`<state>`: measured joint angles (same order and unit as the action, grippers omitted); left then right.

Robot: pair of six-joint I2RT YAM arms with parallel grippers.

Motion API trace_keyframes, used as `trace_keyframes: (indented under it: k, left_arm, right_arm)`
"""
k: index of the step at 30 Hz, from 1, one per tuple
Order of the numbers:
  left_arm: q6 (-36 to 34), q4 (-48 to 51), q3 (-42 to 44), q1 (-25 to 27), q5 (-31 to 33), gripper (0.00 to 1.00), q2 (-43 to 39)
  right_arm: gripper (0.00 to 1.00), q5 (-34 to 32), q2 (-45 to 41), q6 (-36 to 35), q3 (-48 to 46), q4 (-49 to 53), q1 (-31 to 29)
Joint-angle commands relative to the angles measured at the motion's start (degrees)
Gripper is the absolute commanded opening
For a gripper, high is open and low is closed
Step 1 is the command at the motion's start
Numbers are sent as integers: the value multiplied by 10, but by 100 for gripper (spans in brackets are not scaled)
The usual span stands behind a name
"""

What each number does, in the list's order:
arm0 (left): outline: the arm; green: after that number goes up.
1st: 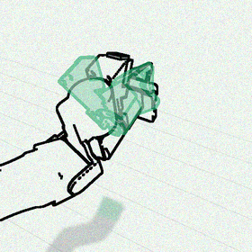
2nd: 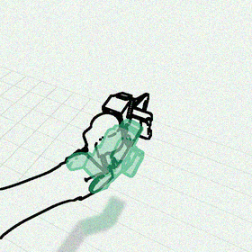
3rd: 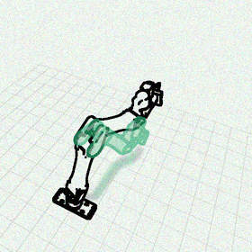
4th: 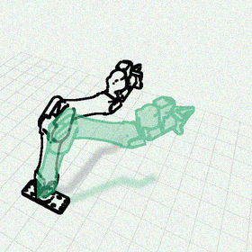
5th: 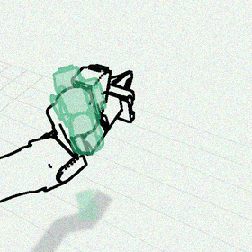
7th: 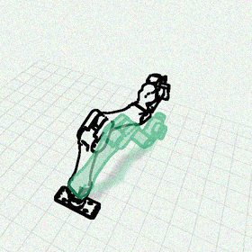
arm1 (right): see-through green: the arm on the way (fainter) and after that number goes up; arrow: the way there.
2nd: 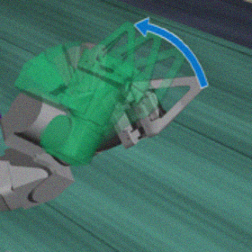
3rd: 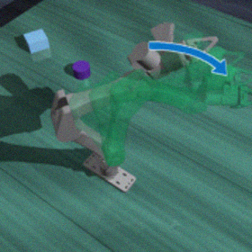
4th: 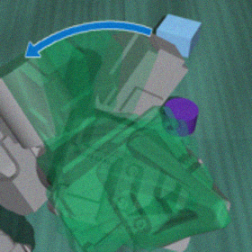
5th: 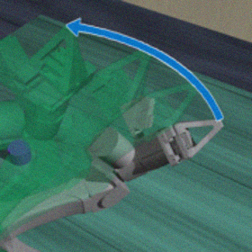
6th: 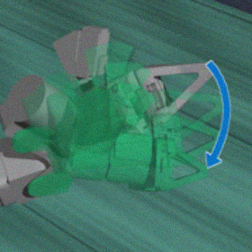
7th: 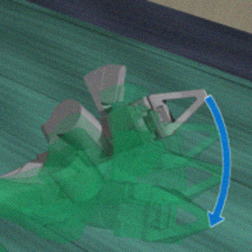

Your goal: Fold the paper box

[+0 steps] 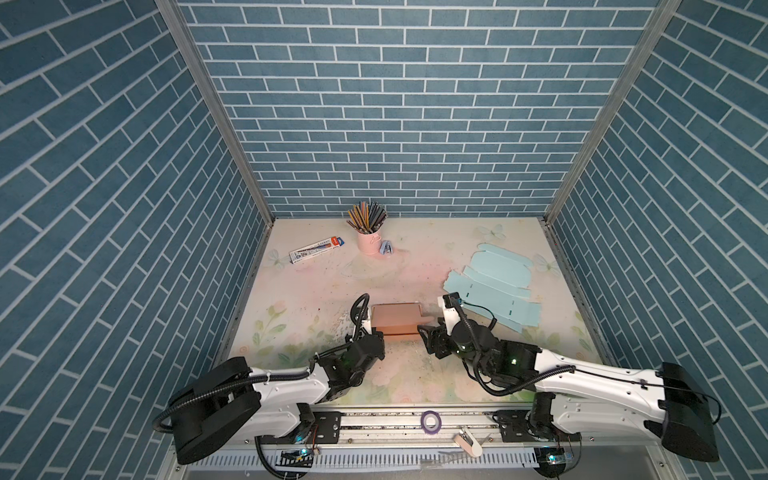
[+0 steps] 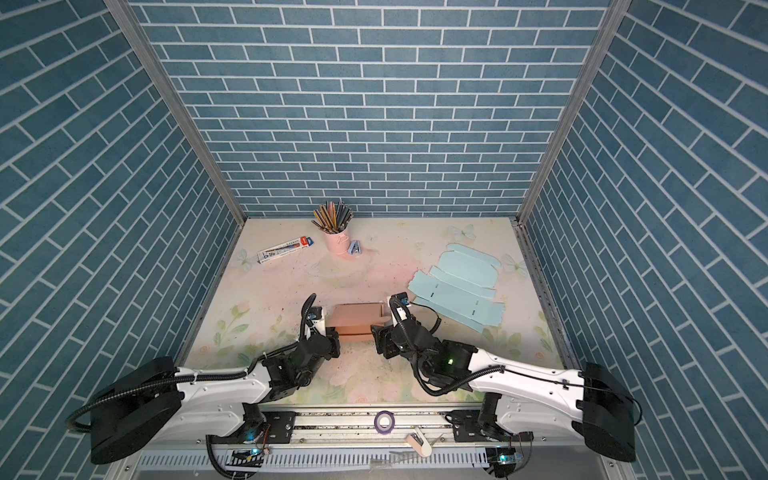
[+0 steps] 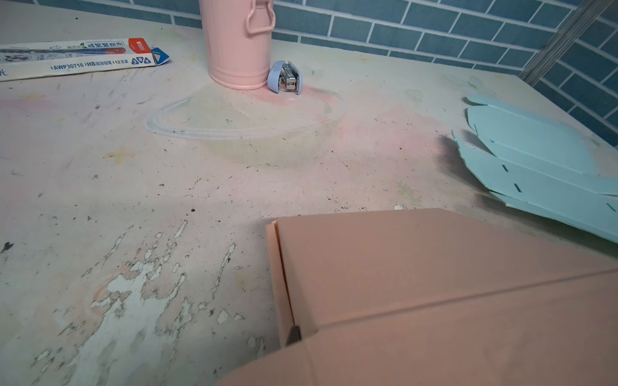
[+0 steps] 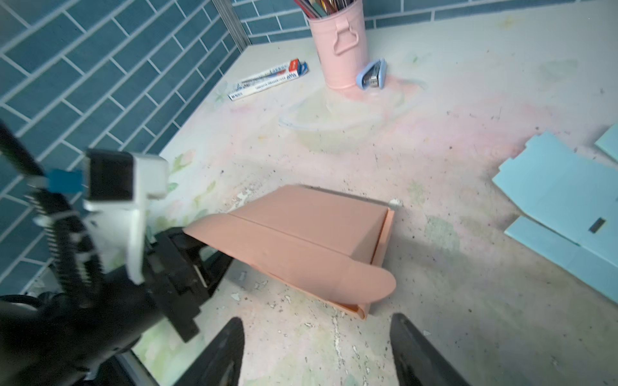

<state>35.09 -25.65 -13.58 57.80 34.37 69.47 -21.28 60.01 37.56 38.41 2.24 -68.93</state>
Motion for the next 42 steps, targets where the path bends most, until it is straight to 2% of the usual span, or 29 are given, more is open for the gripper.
trace_keyframes:
  k: [1, 6, 11, 14, 19, 22, 25, 30, 34, 38, 42]
  left_arm:
    - [-10, 51, -11, 22, 22, 3, 9]
    - [-11, 75, -30, 47, 47, 4, 16]
    - [-4, 84, -40, 66, 48, 8, 25]
    - [1, 107, -46, 85, 50, 20, 18]
    - [5, 147, -42, 107, 24, 51, -24]
    - [11, 216, -52, 121, -8, 65, -61]
    - [40, 327, -63, 137, -45, 77, -107]
    - [58, 466, -72, 146, -149, 86, -230]
    - [5, 502, -101, 155, -234, 90, -319]
    - [-17, 538, -158, 153, -223, 94, -359]
    - [-49, 568, -242, 144, -177, 96, -293]
  right_arm:
    - [71, -25, -7, -18, 55, 61, -4]
    - [72, -13, 40, -22, 101, 83, 26]
    - [71, 13, 101, -24, 97, 78, 72]
    - [71, 26, 133, -22, 84, 75, 86]
    - [70, 39, 164, -19, 66, 61, 91]
    - [70, 40, 179, -19, 61, 55, 92]
    - [70, 46, 195, -18, 61, 52, 93]
    - [70, 52, 204, -15, 49, 49, 94]
    - [70, 54, 203, -11, 37, 49, 94]
    - [69, 58, 210, -8, 30, 45, 94]
    - [69, 60, 216, 2, 17, 32, 95]
